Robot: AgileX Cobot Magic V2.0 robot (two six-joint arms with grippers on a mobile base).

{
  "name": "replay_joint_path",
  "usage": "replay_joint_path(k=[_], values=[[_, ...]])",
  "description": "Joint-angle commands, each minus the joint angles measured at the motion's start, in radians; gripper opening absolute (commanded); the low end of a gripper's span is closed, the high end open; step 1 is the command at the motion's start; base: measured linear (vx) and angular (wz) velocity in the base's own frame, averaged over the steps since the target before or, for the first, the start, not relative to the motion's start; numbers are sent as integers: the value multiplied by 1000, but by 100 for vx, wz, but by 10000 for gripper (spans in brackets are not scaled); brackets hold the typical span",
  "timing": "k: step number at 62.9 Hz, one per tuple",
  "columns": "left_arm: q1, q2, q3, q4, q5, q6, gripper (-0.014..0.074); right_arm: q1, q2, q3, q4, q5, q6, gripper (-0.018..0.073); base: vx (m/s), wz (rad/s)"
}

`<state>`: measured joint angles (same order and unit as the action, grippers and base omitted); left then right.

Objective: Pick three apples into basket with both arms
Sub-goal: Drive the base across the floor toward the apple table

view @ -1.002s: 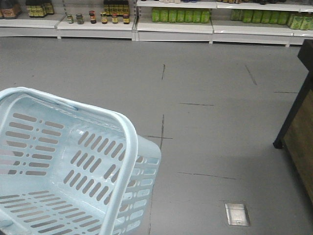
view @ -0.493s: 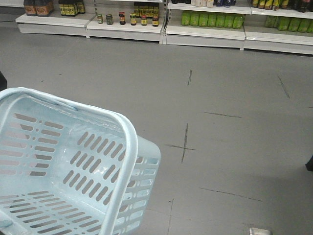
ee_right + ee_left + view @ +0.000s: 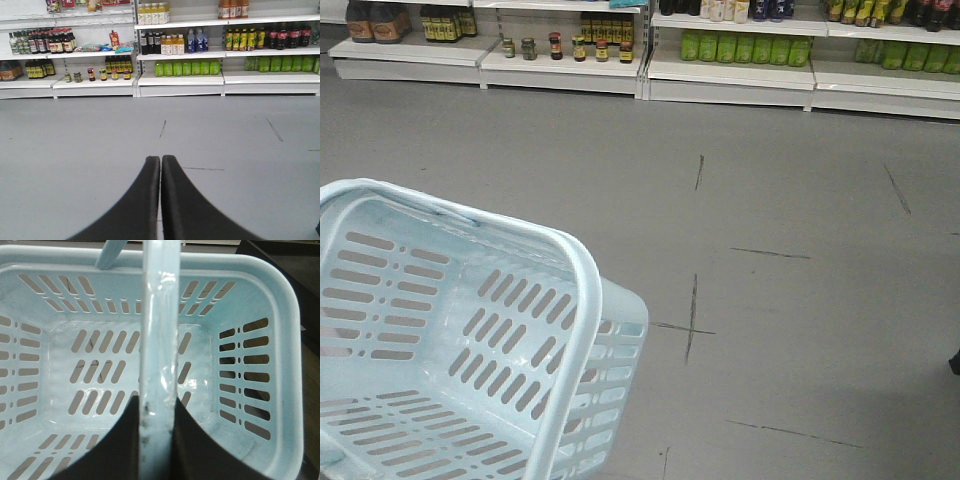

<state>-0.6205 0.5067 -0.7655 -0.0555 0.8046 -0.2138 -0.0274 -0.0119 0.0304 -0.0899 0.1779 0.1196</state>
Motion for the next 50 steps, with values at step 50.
replay_joint_path(k=[50], values=[[-1, 3, -25, -2, -107, -7, -6, 4, -6, 12, -6, -75, -3, -8, 30, -12]])
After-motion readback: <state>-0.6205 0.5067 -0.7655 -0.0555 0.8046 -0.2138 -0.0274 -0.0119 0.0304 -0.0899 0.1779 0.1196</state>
